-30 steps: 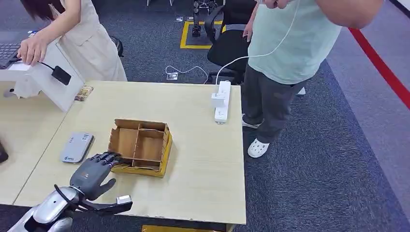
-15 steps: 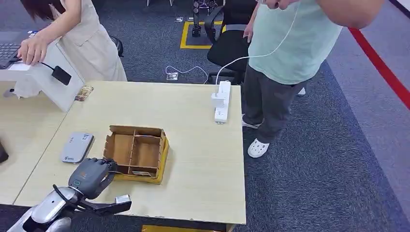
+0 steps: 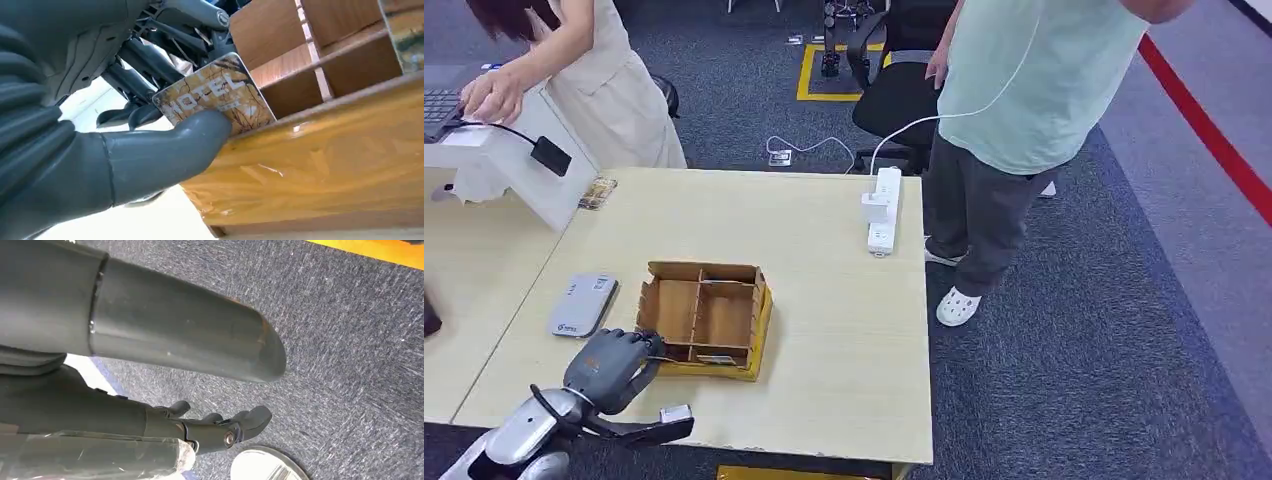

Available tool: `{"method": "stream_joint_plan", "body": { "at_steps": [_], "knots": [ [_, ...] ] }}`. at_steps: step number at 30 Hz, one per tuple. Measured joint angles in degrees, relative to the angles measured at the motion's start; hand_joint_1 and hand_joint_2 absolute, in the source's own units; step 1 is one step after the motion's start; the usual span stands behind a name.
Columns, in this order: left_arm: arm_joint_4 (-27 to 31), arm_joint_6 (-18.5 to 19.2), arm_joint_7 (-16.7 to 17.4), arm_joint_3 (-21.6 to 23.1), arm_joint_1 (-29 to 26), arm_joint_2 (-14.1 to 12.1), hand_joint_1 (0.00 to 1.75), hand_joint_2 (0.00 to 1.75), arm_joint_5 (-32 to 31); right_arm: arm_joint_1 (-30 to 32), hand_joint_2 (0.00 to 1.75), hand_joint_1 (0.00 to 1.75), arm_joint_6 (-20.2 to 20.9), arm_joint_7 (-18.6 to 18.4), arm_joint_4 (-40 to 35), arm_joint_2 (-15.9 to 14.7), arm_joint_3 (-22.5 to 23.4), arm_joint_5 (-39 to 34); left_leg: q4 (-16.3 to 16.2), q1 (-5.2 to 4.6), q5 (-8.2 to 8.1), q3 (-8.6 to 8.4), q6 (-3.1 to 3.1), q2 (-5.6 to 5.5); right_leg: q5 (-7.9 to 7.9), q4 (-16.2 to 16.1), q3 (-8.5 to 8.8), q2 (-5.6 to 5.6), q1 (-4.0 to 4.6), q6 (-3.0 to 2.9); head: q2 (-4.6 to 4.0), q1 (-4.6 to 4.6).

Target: Pass the card to the sensor for recognition and then transmit it.

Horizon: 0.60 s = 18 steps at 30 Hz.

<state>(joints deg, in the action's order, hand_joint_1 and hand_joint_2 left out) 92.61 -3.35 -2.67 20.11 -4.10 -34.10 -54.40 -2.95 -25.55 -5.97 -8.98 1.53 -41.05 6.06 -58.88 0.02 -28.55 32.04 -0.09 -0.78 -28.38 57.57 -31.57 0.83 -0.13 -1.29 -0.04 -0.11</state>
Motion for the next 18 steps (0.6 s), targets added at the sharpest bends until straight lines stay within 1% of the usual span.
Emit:
{"method": "stream_joint_plan", "body": {
  "at_steps": [1, 4, 8, 10, 18],
  "knots": [
    [0.17, -0.24, -0.15, -0.58, -0.06, -0.28, 1.75, 1.75, 0.46, 0.0, 0.0, 0.0, 0.07, 0.0, 0.0, 0.0, 0.0, 0.13, 0.0, 0.01, 0.0, 0.0, 0.0, 0.01, 0.0, 0.0, -0.02, 0.01, 0.01, 0.0, -0.02, 0.0],
    [1.51, 0.06, -0.82, -3.97, 1.14, -2.46, 1.75, 1.75, 3.23, -0.02, 0.0, 0.0, 0.15, 0.0, 0.0, 0.0, -0.02, 0.35, -0.01, 0.05, 0.04, 0.01, 0.0, -0.03, 0.0, 0.0, -0.03, -0.02, 0.06, 0.0, 0.0, -0.02],
    [2.73, 2.19, -2.14, -9.67, 6.48, -4.74, 1.75, 1.75, 6.51, -0.16, 0.0, 0.0, 0.15, 0.04, 0.0, 0.0, -0.02, 0.41, -0.01, 0.07, 0.06, 0.01, -0.03, -0.06, 0.04, 0.02, 0.02, -0.09, 0.08, -0.06, 0.0, 0.0],
    [2.93, 2.67, -2.12, -11.37, 8.49, -5.46, 1.75, 1.75, 6.95, -0.18, 0.0, 0.0, 0.15, 0.04, -0.02, 0.0, -0.04, 0.41, 0.0, 0.06, 0.07, -0.01, -0.04, -0.05, 0.05, 0.03, 0.02, -0.04, 0.08, -0.06, -0.02, 0.0],
    [3.04, 2.63, -2.1, -11.77, 8.88, -5.53, 1.75, 1.75, 6.93, -0.18, 0.0, 0.0, 0.15, 0.04, -0.02, 0.0, -0.04, 0.41, 0.0, 0.06, 0.07, -0.03, -0.04, -0.04, 0.05, 0.03, 0.02, -0.03, 0.08, -0.06, -0.02, -0.02]
  ]
}}
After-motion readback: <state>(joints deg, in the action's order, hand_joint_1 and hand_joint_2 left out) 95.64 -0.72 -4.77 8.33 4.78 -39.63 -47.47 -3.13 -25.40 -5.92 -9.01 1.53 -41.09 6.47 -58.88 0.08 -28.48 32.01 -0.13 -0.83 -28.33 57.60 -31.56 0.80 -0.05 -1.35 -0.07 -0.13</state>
